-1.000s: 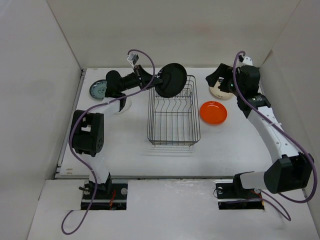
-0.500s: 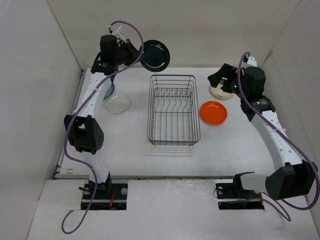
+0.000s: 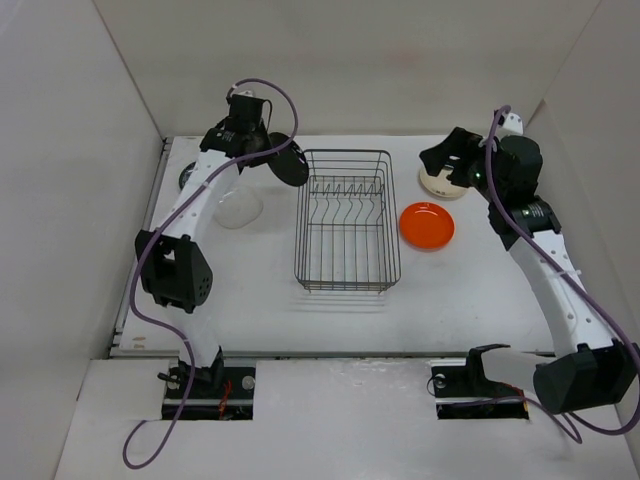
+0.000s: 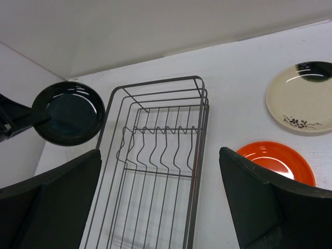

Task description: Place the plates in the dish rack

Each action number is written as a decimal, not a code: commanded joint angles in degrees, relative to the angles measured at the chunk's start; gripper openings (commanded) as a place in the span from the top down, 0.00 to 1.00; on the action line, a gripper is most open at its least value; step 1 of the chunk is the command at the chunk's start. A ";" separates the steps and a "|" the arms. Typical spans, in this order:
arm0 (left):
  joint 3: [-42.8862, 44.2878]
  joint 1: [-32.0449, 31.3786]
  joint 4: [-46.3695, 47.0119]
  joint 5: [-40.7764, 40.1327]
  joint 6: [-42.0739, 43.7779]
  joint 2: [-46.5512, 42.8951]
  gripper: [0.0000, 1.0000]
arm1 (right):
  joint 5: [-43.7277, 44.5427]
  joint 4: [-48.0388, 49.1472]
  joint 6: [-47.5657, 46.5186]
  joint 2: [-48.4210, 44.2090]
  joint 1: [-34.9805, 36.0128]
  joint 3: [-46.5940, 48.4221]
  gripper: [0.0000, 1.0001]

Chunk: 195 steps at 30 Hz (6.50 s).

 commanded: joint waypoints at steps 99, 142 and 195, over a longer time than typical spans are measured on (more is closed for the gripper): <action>-32.52 6.52 59.09 58.16 -8.09 -31.84 1.00 | -36.31 14.82 -5.85 4.47 11.77 13.80 0.02; -26.02 18.91 8.82 -3.01 -13.11 -22.70 0.00 | 42.54 -19.90 11.72 28.12 31.01 27.69 1.00; -28.30 20.49 10.40 2.36 -12.58 -19.89 0.00 | 33.74 -19.98 12.78 46.23 33.12 38.15 0.27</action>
